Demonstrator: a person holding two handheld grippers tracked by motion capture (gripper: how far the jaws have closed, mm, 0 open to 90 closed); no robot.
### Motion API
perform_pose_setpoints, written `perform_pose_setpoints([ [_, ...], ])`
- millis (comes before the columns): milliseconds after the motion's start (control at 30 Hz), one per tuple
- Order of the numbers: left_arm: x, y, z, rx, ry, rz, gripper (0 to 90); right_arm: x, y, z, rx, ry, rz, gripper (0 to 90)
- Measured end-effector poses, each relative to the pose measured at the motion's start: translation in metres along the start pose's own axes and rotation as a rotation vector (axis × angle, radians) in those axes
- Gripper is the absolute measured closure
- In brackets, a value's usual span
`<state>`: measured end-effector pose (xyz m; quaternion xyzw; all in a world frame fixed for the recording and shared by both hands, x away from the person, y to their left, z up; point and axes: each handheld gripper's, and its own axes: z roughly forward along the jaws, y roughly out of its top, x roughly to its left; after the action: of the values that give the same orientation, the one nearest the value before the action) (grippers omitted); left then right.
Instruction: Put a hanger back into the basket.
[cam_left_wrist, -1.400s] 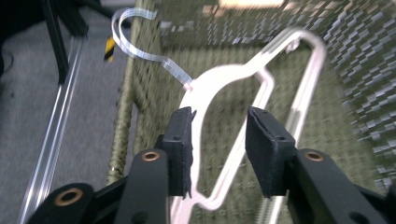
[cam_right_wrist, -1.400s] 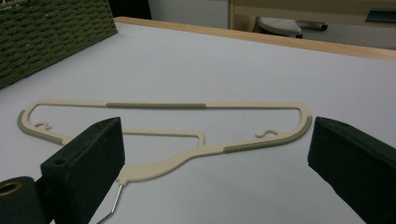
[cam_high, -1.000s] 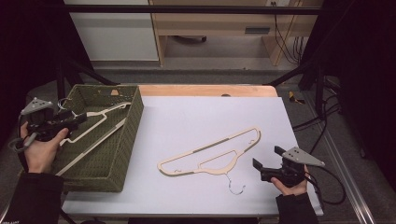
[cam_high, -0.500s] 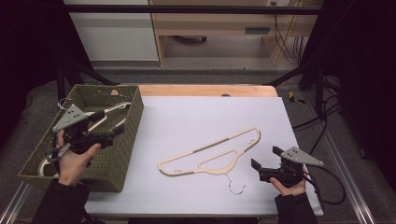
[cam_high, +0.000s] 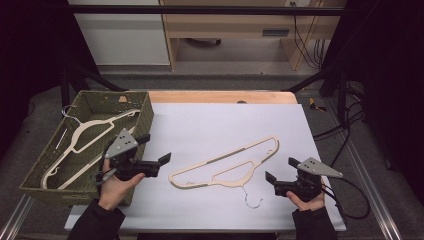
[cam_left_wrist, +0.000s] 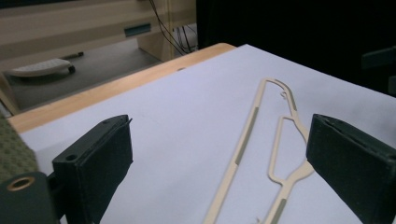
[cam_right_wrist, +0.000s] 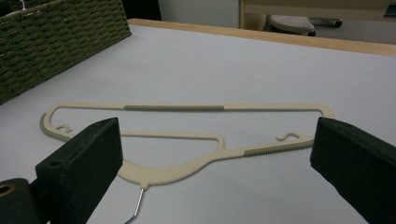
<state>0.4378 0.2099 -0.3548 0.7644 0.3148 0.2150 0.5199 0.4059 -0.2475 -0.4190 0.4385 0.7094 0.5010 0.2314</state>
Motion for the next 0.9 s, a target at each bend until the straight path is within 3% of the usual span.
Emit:
perform_pose_setpoints([
  [200,-0.019,-0.013,0.022,0.043,-0.046,0.023,7.0,0.004,0.000,0.003,0.014,0.001,-0.002,2.6],
  [333,-0.025,-0.023,0.032,0.057,-0.069,0.014,7.2,0.007,-0.001,0.005,0.032,-0.003,0.000,2.6],
  [700,-0.027,-0.044,0.044,0.106,-0.092,0.003,7.4,0.020,-0.003,0.015,0.074,0.011,-0.002,5.0],
  [900,-0.023,-0.049,0.046,0.117,-0.086,-0.007,7.3,0.029,-0.010,0.028,0.132,0.009,0.012,8.5],
])
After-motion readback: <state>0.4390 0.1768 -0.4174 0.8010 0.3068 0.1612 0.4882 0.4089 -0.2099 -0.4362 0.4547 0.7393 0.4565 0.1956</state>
